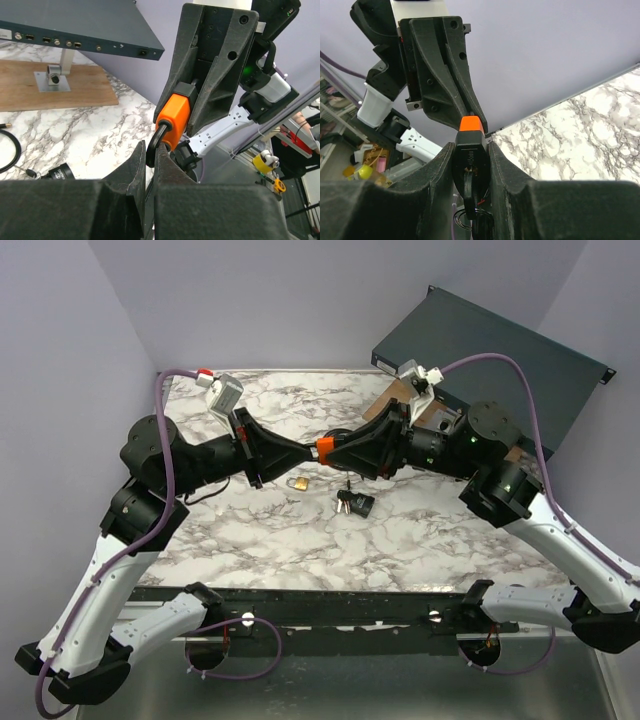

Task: Lock with the key
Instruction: Lock the lock.

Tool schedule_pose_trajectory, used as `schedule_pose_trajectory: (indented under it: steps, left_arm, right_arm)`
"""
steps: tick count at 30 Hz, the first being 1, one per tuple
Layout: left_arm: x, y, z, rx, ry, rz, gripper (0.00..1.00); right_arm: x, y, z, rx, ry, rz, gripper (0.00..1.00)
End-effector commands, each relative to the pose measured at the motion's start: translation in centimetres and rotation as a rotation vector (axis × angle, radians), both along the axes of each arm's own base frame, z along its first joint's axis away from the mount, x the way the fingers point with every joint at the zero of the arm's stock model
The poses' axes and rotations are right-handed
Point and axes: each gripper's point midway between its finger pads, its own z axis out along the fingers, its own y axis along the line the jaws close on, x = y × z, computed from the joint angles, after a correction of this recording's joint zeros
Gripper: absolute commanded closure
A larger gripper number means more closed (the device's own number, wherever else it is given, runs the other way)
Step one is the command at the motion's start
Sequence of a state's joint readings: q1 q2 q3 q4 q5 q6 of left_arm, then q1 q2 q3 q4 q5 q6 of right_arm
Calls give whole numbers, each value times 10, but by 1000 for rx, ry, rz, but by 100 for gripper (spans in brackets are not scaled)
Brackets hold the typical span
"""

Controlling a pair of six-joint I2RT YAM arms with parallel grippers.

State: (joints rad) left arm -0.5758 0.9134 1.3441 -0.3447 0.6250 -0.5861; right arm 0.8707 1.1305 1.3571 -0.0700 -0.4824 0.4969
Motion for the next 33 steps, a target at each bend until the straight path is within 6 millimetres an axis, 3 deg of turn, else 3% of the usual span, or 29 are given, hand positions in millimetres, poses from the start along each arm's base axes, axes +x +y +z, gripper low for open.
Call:
schedule_pose_trajectory:
  steps: [1, 11, 17, 24, 33]
  left_arm:
    - [5, -3, 4, -22, -37, 30, 100]
    - [-19, 15, 16, -72, -94, 29, 100]
    - [-25, 23, 18, -59, -91, 35, 100]
    - [-32, 28, 23, -41, -97, 23, 100]
    - [-38, 28, 27, -43, -98, -8, 100]
  right_arm:
    - [-16, 15, -18, -55, 3, 79, 89]
    - [-26, 1, -14, -12, -55, 73, 43]
    - [-27, -14, -12, 69, -102, 17, 21]
    - [-10, -29, -29, 37, -149, -119, 15]
    - [8, -23, -42, -28, -160, -177, 34]
